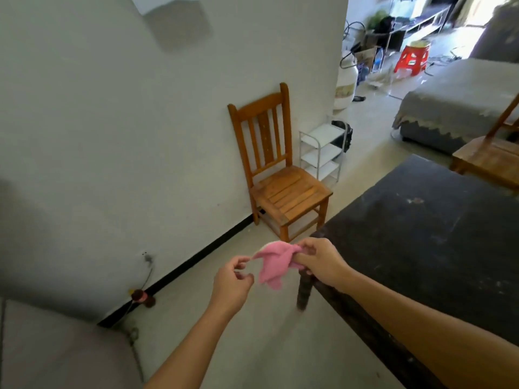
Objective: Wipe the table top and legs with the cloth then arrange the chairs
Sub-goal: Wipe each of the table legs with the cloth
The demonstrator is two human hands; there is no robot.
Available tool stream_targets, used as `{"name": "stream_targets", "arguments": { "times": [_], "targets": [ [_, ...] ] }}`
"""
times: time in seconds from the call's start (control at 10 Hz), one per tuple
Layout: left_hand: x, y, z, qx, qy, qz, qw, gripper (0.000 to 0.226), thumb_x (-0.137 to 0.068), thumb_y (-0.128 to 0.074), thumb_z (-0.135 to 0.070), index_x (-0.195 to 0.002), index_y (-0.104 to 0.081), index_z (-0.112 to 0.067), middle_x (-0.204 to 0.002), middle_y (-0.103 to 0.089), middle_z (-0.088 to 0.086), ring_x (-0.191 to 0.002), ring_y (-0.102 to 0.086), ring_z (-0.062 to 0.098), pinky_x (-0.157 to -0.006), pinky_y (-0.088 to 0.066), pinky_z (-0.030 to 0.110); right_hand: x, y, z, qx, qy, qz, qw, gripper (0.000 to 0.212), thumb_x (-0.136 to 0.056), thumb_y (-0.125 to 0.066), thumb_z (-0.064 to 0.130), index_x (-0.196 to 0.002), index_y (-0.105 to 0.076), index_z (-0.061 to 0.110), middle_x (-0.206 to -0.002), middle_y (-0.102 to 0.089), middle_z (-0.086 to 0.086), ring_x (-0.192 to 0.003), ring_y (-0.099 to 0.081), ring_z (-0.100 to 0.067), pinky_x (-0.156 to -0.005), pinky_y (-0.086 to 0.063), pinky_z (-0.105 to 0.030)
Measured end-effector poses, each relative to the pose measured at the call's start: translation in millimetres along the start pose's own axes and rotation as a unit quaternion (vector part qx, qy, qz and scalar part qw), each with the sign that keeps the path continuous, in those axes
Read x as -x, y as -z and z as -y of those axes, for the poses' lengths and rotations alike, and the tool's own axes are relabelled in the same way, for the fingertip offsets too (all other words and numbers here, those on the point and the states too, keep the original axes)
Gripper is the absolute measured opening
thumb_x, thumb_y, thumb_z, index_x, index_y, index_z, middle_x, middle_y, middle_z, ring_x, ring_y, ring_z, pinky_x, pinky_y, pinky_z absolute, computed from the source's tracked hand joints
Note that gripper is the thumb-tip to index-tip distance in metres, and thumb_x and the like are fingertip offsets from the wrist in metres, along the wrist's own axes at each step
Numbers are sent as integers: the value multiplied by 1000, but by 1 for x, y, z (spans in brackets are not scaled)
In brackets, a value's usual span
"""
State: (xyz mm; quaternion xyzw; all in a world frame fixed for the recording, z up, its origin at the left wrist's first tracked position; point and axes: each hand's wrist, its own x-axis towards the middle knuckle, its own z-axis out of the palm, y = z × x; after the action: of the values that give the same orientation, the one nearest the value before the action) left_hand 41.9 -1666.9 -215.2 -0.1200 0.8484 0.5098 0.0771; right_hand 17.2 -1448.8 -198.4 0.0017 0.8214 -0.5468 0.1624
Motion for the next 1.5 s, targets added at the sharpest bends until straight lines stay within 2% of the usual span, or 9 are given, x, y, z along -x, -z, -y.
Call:
{"name": "stream_targets", "arguments": {
  "times": [0.1, 0.2, 0.3, 0.4, 0.5, 0.7, 1.2, 1.3, 1.5],
  "targets": [
    [-38, 34, 5, -51, -5, -47, 998, 32, -83, -64, -4, -109, -58, -22, -102, -56, 4, -70, -53, 10, -59, -43, 17, -43, 2, 18, 100, 28, -50, 993, 10, -83, -73, 40, -83, -66, 32, -83, -70, 1, -75, -64, -7, -75, -55, -27],
    [-87, 67, 12, -74, -1, -45, 996, 26, -85, -63, -6, -107, -59, -19, -97, -58, 7, -70, -53, 11, -57, -42, 17, -91, 12, 17, 14, 119, 130, 984, 38, -71, -63, 74, -98, -62, 48, -91, -71, 14, -84, -66, 0, -78, -53, -16],
    [-142, 91, 22, -118, -16, -14, 993, 24, -82, -66, -8, -103, -60, -18, -89, -59, 9, -69, -55, 14, -68, -49, 30, -149, 18, -36, -180, 244, 325, 896, 39, -90, -65, 38, -125, -59, 22, -117, -66, 7, -104, -64, -5, -90, -51, -21],
    [-198, 106, 27, -202, -44, 40, 978, 30, -83, -66, -14, -113, -62, -17, -88, -59, 3, -79, -61, 18, -76, -49, 31, -176, -6, -13, 75, 44, -68, 994, 43, -54, -53, 87, -66, -64, 46, -70, -67, 19, -74, -60, 9, -74, -44, -5],
    [-248, 110, 15, -285, -106, 106, 947, 35, -86, -63, -23, -121, -59, -19, -101, -59, 1, -89, -60, 18, -81, -48, 28, -190, -17, -3, 151, -71, -143, 976, 22, -80, -73, 46, -63, -61, 40, -69, -63, 0, -69, -60, -5, -68, -49, -18],
    [-327, 63, -41, -372, -262, 217, 864, 36, -90, -56, -26, -126, -55, -21, -116, -54, 1, -102, -56, 18, -85, -46, 30, -192, 6, 7, 142, -143, -198, 959, 7, -89, -69, 30, -87, -63, 27, -76, -66, 8, -68, -64, -5, -61, -46, -17],
    [-452, -66, -92, -398, -472, 373, 693, 30, -96, -53, -25, -125, -53, -25, -115, -52, -7, -96, -55, 7, -84, -53, 24, -262, 0, -55, 153, -246, -294, 911, 14, -87, -62, 40, -85, -61, 26, -76, -58, 12, -67, -57, -7, -59, -44, -18],
    [-473, -78, -85, -399, -520, 404, 638, 23, -96, -52, -27, -118, -54, -28, -109, -51, -9, -91, -52, 4, -81, -52, 22, -266, -27, -53, 147, -284, -318, 892, 15, -86, -61, 42, -91, -61, 27, -81, -58, 13, -70, -56, -6, -59, -34, -13],
    [-507, -100, -49, -375, -595, 493, 511, 21, -96, -46, -26, -116, -52, -27, -106, -48, -7, -91, -48, 8, -82, -46, 24, -277, -122, -64, 102, -398, -382, 828, 27, -85, -58, 47, -104, -62, 28, -95, -63, 11, -79, -59, -7, -63, -42, -17]
  ]
}}
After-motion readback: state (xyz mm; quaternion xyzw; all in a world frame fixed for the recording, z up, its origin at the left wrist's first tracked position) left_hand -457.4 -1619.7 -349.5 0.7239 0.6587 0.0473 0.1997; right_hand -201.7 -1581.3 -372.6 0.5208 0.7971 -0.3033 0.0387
